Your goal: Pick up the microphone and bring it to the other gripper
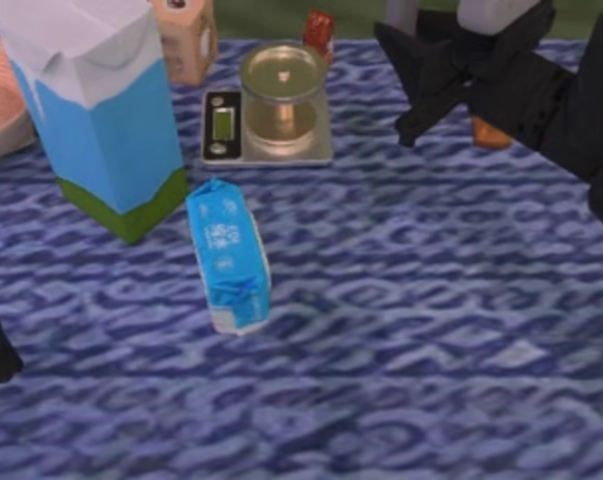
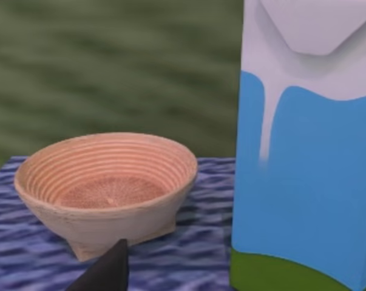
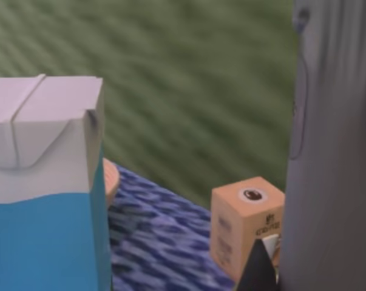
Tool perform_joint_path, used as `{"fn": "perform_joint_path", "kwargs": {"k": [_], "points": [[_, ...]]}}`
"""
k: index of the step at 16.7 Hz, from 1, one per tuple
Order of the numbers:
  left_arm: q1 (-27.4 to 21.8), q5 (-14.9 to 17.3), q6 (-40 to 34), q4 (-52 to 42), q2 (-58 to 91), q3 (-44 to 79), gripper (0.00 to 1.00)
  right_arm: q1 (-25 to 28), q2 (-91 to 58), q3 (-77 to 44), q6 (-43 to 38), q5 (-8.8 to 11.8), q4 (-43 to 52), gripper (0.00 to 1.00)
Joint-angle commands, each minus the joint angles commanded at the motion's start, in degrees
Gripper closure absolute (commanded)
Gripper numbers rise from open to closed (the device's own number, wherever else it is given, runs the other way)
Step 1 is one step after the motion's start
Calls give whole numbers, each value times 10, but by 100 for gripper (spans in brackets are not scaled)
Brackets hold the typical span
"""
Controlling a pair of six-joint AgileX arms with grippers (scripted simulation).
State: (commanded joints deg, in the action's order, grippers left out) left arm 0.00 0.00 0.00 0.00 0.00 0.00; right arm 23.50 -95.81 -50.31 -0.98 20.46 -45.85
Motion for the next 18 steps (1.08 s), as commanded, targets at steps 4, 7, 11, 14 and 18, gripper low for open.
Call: {"fn": "perform_joint_path", "kwargs": {"k": [4, 7, 11, 14, 18], "points": [[0, 0, 0, 0, 0, 0, 0, 9, 1, 3, -2, -9, -2, 100], [0, 0, 0, 0, 0, 0, 0, 49, 15, 28, -4, -50, -19, 100], [0, 0, 0, 0, 0, 0, 0, 114, 35, 67, -6, -108, -44, 100], [0, 0, 0, 0, 0, 0, 0, 125, 40, 74, -6, -119, -49, 100], [0, 0, 0, 0, 0, 0, 0, 124, 38, 73, -6, -118, -48, 100]]}}
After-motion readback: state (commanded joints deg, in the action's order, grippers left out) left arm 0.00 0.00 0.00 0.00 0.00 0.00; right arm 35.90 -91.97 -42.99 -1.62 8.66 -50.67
